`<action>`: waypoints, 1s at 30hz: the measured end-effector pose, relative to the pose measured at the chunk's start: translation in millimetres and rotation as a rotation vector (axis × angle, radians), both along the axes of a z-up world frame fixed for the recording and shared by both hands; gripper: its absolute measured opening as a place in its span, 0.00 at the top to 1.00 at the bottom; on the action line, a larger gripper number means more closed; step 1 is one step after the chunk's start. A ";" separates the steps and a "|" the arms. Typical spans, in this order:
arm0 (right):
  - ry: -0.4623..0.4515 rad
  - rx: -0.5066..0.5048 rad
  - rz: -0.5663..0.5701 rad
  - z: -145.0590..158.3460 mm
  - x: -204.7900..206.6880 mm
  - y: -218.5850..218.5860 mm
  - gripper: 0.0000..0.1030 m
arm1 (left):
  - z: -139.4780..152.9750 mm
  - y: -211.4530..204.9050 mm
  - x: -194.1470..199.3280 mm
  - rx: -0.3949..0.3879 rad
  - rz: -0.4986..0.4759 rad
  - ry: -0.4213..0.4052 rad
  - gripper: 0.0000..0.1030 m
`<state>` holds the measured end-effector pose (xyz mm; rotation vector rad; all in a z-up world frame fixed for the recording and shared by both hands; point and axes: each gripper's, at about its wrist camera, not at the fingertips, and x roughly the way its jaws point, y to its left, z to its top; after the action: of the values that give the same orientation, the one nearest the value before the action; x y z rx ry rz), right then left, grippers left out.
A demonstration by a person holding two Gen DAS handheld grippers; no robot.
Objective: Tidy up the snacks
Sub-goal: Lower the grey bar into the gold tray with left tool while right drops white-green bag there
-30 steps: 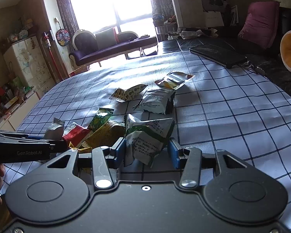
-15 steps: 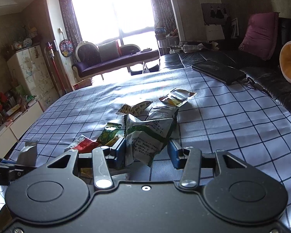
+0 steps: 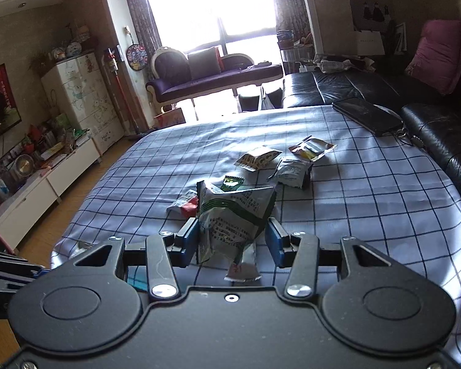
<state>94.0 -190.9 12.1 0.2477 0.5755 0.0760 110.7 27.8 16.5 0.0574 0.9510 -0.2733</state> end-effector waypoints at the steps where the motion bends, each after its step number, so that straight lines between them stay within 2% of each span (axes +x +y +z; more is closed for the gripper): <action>1: 0.009 0.005 0.005 0.7 -3.7 -0.2 0.47 | -0.8 0.8 -3.0 -0.001 0.001 0.004 0.80; 8: 0.078 0.035 0.017 -1.6 -34.5 1.6 0.47 | -3.9 3.3 -21.3 0.013 0.010 -0.006 0.80; 12: 0.088 0.032 -0.019 -7.3 -48.5 2.8 0.47 | -7.5 2.2 -23.2 0.007 -0.003 0.017 0.80; 18: 0.122 0.096 -0.059 -10.3 -61.1 -0.9 0.47 | -14.5 -2.0 -22.2 0.017 -0.006 0.043 0.80; 24: 0.162 0.064 -0.047 -17.5 -68.9 8.4 0.47 | -23.1 -4.2 -20.5 0.034 -0.003 0.064 0.80; 30: 0.153 -0.005 -0.010 -17.9 -73.4 20.8 0.45 | -26.7 -5.1 -20.7 0.044 -0.006 0.068 0.79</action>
<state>20.6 -170.0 -5.8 0.2529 0.7259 0.0456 90.0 22.7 -10.2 0.0912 1.0247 -0.2610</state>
